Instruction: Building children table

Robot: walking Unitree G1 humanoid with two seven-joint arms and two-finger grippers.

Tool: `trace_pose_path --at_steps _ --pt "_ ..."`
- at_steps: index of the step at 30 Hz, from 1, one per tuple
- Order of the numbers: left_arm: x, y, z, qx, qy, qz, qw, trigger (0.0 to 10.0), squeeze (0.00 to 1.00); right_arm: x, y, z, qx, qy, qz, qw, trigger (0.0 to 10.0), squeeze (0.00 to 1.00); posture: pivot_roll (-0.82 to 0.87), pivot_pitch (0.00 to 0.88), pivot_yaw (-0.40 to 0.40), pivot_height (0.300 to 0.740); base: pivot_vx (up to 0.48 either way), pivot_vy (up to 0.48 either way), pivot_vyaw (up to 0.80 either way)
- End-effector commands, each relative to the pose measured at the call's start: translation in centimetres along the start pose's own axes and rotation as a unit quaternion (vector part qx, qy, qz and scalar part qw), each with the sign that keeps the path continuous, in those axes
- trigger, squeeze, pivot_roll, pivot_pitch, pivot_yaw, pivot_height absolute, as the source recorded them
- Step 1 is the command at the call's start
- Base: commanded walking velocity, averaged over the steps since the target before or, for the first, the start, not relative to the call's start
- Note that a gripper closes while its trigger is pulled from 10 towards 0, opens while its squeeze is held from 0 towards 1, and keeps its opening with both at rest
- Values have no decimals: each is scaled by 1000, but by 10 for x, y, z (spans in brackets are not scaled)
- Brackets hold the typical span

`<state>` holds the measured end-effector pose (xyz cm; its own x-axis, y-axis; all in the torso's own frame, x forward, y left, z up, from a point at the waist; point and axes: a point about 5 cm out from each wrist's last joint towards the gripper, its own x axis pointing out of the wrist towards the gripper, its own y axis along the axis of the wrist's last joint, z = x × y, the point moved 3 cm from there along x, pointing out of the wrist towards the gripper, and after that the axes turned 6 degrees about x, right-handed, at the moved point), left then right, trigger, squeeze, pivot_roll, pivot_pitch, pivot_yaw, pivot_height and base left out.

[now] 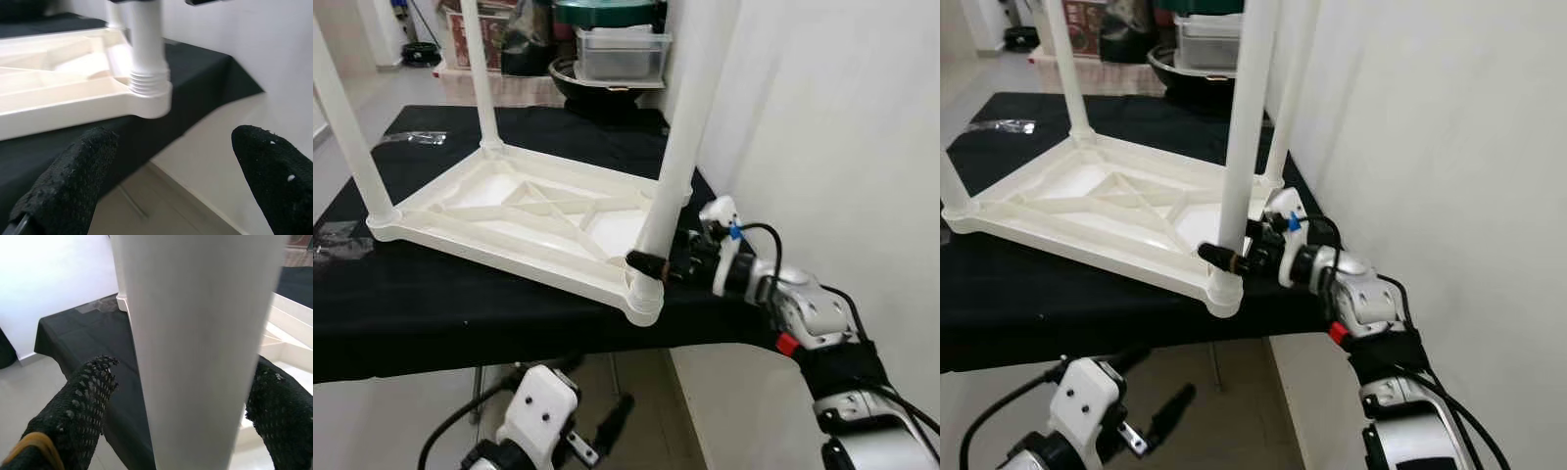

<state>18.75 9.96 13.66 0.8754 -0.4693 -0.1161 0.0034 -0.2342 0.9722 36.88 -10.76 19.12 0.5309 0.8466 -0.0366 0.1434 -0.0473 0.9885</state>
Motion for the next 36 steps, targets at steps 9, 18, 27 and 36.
trace_pose_path --at_steps 9,18,27,36 --pt "0 2 -1 9 14 4 1000 10000 0 37 11 -12 8 9 40 999 10000 0 130 85 -120 740 0 0 0" --pt "1 2 -3 14 21 4 1000 10000 0 47 6 -13 16 -18 58 998 0 0 131 83 -125 740 0 0 0" --pt "6 3 -11 22 37 8 999 10000 0 44 -4 3 8 -177 79 981 0 0 121 89 -126 740 0 0 0" --pt "7 3 -21 32 53 9 998 10000 0 25 -16 24 37 -456 83 885 0 0 115 88 -119 740 0 0 0"
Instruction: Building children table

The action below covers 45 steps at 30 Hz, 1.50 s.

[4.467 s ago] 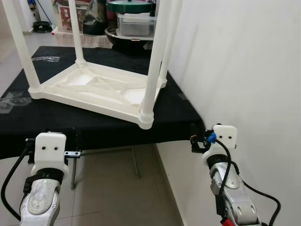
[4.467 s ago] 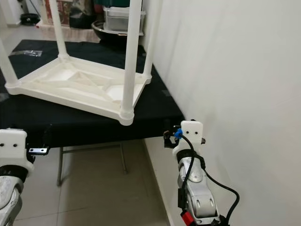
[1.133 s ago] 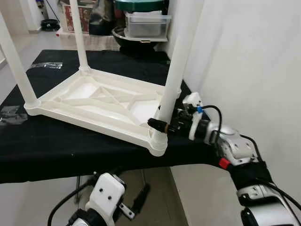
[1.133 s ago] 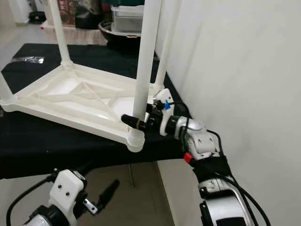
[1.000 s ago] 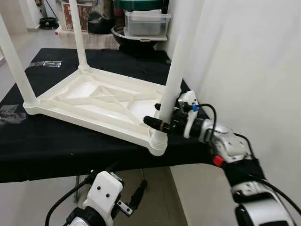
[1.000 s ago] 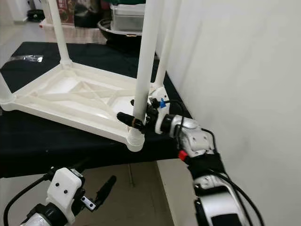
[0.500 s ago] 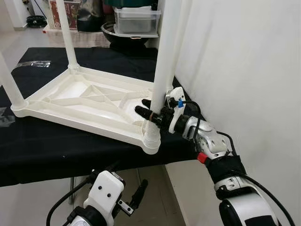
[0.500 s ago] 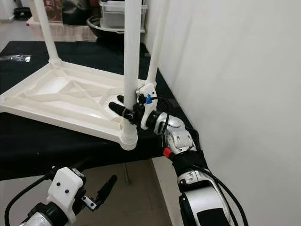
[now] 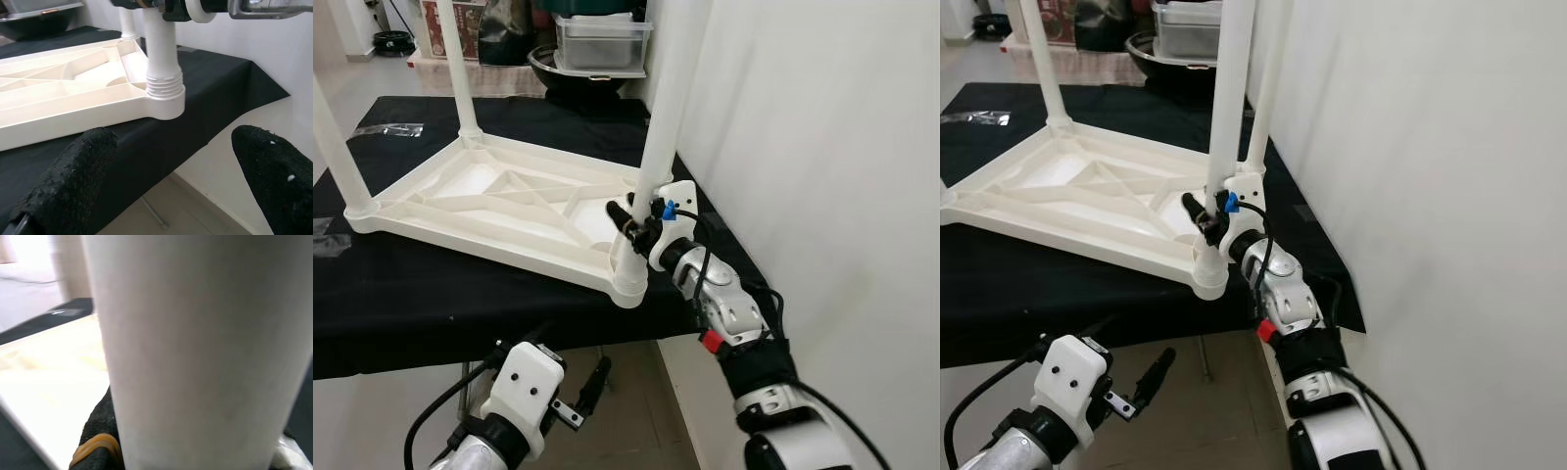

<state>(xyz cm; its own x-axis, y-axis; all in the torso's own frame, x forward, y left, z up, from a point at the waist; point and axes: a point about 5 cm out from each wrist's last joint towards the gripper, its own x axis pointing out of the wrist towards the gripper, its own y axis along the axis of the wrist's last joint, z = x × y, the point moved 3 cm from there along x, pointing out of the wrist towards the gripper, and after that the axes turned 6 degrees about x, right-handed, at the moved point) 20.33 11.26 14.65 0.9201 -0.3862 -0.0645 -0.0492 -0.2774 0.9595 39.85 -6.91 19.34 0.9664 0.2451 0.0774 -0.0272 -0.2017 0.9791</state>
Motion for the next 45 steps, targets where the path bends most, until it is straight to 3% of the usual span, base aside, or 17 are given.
trace_pose_path --at_steps 1,6,8,11,12,14,15,21,22,29,33,34,35,40,43,44,45 --pt "1 -3 0 1 1 -4 1000 10000 0 -10 -16 32 15 -173 -27 985 0 0 122 87 -120 740 0 0 0" --pt "3 -3 0 3 0 -2 1000 10000 0 -15 -18 18 45 -268 -24 962 0 0 133 81 -123 740 0 0 0" --pt "3 -3 0 3 0 -2 1000 10000 0 -15 -18 18 45 -268 -24 962 0 0 133 81 -123 740 0 0 0" --pt "3 -3 0 8 -1 -3 1000 10000 0 -12 -24 -1 68 -287 -40 955 0 0 137 79 -128 740 0 0 0" --pt "3 -4 -1 10 -1 -5 1000 10000 0 -9 -22 -11 81 -266 -37 960 10000 0 138 80 -126 740 0 0 0" --pt "3 -4 -2 12 -1 -5 1000 10000 0 -5 -19 -19 96 -236 -34 966 10000 0 138 80 -126 740 0 0 0" --pt "3 -5 -3 12 -1 -6 1000 10000 0 -2 -15 -27 116 -193 -27 974 10000 1000 128 80 -123 740 0 0 0" --pt "5 -6 2 9 -10 -6 1000 10000 0 0 4 -32 98 -104 16 990 10000 1000 121 71 -117 740 0 0 0" --pt "6 -6 3 9 -12 -5 1000 10000 0 0 7 -28 96 -88 25 991 10000 0 118 63 -118 740 0 0 0" --pt "8 -6 4 11 -14 -2 1000 10000 0 -1 6 -16 118 -1 17 993 10000 0 114 47 -115 740 0 0 0" --pt "11 -4 4 13 -15 4 1000 10000 0 3 11 19 88 102 -2 991 10000 0 119 21 -119 740 0 0 0" --pt "11 -4 4 13 -15 4 1000 10000 0 3 11 19 88 102 -2 991 10000 0 119 21 -119 740 0 0 0" --pt "12 -3 4 13 -18 9 1000 10000 0 5 20 25 87 155 -5 984 10000 0 120 16 -121 740 0 0 0" --pt "13 -2 13 11 -43 11 999 10000 0 3 28 17 74 260 -25 963 10000 0 139 8 -136 740 0 0 0" --pt "11 -1 22 14 -65 13 998 10000 0 -2 33 9 70 347 -47 934 10000 0 156 9 -140 740 0 0 0" --pt "11 -1 22 14 -65 13 998 10000 0 -2 33 9 70 347 -47 934 10000 0 156 9 -140 740 0 0 0" --pt "9 0 23 13 -66 13 998 10000 0 -5 33 3 70 385 -56 919 10000 0 161 10 -140 740 0 0 0"
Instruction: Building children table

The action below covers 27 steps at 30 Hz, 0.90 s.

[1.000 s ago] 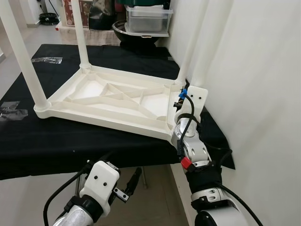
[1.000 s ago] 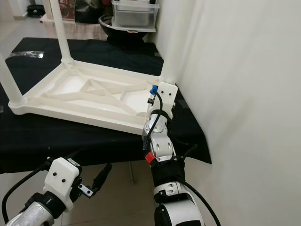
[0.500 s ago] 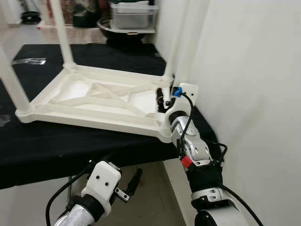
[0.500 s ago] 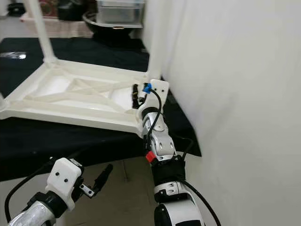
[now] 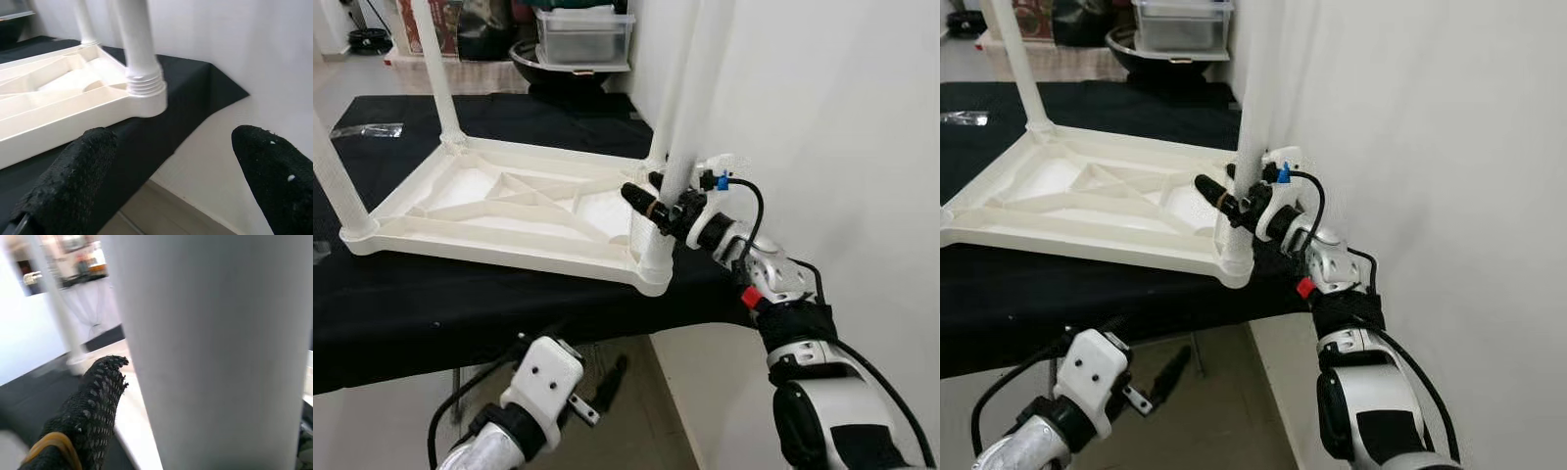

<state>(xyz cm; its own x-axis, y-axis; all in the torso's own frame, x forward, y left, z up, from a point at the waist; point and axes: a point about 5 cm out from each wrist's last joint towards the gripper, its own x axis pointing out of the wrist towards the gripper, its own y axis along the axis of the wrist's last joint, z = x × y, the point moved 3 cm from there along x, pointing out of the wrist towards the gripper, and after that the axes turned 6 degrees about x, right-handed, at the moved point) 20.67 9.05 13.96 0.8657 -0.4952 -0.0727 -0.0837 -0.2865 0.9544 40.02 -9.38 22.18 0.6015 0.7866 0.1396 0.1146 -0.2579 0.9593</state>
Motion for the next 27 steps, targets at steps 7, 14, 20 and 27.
trace_pose_path --at_steps 7,14,20,27 --pt "-4 -1 4 2 -3 -4 1000 10000 0 12 -13 -34 7 194 -74 978 10000 0 177 8 -145 740 0 0 0" --pt "-3 0 2 7 2 -1 1000 10000 0 22 -18 -36 -1 179 -74 981 0 0 187 10 -151 740 0 0 0" --pt "-2 -1 0 9 8 -1 1000 10000 0 29 -18 -24 -1 93 -43 995 0 0 183 4 -144 740 0 0 0" --pt "-1 -1 -7 8 30 0 1000 10000 0 16 -19 24 10 -200 13 980 0 0 160 4 -134 740 0 0 0"
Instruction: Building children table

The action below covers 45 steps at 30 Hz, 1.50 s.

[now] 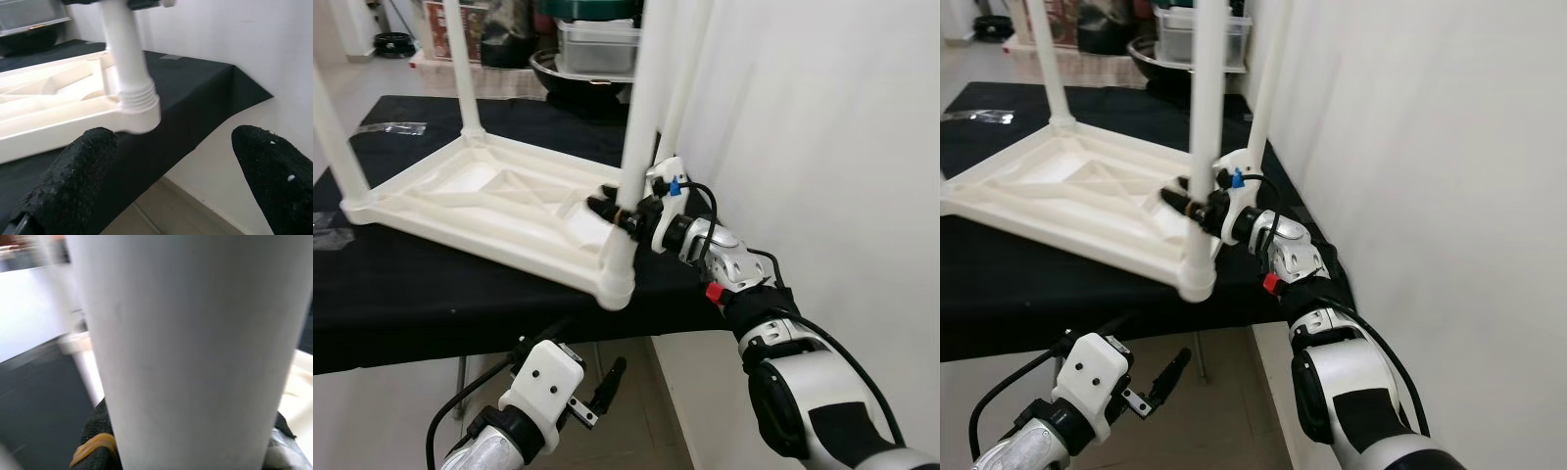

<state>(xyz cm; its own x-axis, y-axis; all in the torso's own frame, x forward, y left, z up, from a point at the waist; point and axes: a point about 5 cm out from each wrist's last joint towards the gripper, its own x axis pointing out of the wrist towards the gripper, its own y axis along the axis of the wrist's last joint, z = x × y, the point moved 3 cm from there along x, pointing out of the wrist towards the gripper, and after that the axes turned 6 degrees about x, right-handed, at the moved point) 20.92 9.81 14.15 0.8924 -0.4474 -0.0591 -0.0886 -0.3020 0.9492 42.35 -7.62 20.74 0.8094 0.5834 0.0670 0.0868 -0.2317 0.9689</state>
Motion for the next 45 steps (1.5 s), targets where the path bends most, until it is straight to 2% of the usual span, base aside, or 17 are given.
trace_pose_path --at_steps 1,4,5,7,9,12,13,16,17,23,24,31,36,39,40,42,45 --pt "2 -1 1 -1 2 2 1000 10000 0 -13 -9 29 38 -148 18 988 0 0 152 3 -131 740 0 0 0" --pt "3 -1 1 -3 1 3 1000 10000 0 -23 -13 39 33 -236 30 971 0 0 147 4 -129 740 0 0 0" --pt "3 -1 2 -5 -1 3 1000 10000 0 -35 -17 43 44 -320 48 945 0 0 145 3 -126 740 0 0 0" --pt "3 -1 2 -5 -1 3 1000 10000 0 -35 -17 43 44 -320 48 945 0 0 145 3 -126 740 0 0 0" --pt "3 -2 5 -4 -5 2 1000 10000 0 -48 -25 30 87 -423 82 898 0 0 151 2 -130 740 0 0 0" --pt "4 -2 5 -3 -5 2 1000 10000 0 -45 -28 24 97 -427 82 895 0 0 154 3 -132 740 0 0 0" --pt "3 -3 5 -1 -6 1 1000 10000 0 -39 -28 17 110 -412 90 900 4471 0 155 1 -132 740 0 0 0" --pt "3 -3 5 0 -7 0 1000 10000 0 -35 -28 11 118 -405 96 901 4471 0 155 2 -131 740 0 0 0" --pt "3 -4 6 -1 -10 -2 1000 10000 0 -26 -24 3 123 -361 106 918 10000 1000 152 0 -132 740 0 0 0" --pt "2 -9 12 -8 -24 -12 1000 10000 0 -18 -6 0 85 -287 132 945 10000 1000 141 0 -127 740 0 0 0" --pt "1 -10 14 -8 -29 -14 999 10000 0 -20 1 4 67 -271 140 950 10000 0 141 0 -127 740 0 0 0" --pt "2 -12 16 -8 -31 -14 999 10000 0 -23 13 17 72 -85 104 988 10000 0 139 0 -125 740 0 0 0" --pt "2 -12 16 -5 -34 -13 999 10000 0 -27 9 8 72 60 46 995 10000 0 142 0 -123 740 0 0 0" --pt "2 -11 15 -5 -33 -10 999 10000 0 -32 2 -14 54 198 -11 979 10000 0 150 0 -126 740 0 0 0" --pt "2 -11 15 -5 -33 -10 999 10000 0 -32 2 -14 54 198 -11 979 10000 0 150 0 -126 740 0 0 0" --pt "3 -9 14 -5 -31 -6 999 10000 0 -37 -7 -32 30 304 -64 950 10000 0 164 0 -133 740 0 0 0" --pt "3 -7 13 -3 -28 -4 1000 10000 0 -31 -13 -43 9 337 -90 937 10000 0 167 0 -134 740 0 0 0"
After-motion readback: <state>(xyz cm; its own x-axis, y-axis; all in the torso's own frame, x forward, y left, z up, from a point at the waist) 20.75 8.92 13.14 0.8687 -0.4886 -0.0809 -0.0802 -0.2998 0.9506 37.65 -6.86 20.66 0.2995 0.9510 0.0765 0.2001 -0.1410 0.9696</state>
